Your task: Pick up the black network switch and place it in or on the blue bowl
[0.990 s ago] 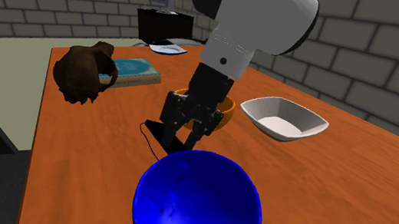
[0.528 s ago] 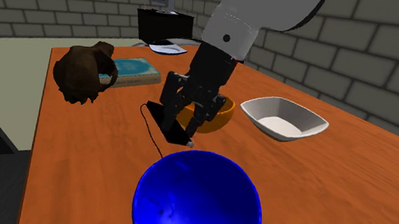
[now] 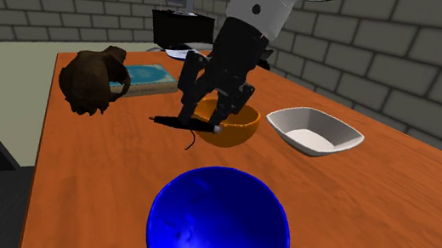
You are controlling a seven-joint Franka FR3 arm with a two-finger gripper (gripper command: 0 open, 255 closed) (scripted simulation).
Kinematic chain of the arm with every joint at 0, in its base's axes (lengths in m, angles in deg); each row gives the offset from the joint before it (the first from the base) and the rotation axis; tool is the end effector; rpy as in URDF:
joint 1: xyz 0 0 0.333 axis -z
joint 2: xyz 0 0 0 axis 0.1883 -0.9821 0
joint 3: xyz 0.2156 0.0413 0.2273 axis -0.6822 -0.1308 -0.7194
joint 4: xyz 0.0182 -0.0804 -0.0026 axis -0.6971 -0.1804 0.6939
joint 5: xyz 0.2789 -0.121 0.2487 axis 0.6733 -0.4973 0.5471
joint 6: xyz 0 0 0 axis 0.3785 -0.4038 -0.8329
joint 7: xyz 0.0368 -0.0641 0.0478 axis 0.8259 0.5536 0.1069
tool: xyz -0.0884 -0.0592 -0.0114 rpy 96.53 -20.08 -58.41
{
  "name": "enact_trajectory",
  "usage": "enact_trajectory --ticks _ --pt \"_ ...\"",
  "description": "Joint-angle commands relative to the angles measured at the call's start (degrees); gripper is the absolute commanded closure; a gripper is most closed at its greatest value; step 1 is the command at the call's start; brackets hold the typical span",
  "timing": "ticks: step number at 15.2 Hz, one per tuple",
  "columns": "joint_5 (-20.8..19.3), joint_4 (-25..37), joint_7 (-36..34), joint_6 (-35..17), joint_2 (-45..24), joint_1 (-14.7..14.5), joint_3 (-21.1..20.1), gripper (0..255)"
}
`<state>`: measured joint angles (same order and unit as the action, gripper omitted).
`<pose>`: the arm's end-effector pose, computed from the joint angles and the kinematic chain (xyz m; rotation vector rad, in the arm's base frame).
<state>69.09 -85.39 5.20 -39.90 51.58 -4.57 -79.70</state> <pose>0.4935 0.1003 0.4569 -2.6246 -0.3283 0.0765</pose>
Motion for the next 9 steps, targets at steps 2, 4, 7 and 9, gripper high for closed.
enact_trajectory --ticks 2,4,7,9 --pt "-0.5 1.6 -1.1 2.0 0.6 0.1 0.1 255" --pt "-0.8 2.7 -1.8 3.3 1.0 0.1 0.1 255" --pt "-1.2 4.4 -2.8 5.3 1.5 0.2 0.1 255" --pt "-1.4 5.6 -3.4 6.6 1.7 0.2 0.2 255"
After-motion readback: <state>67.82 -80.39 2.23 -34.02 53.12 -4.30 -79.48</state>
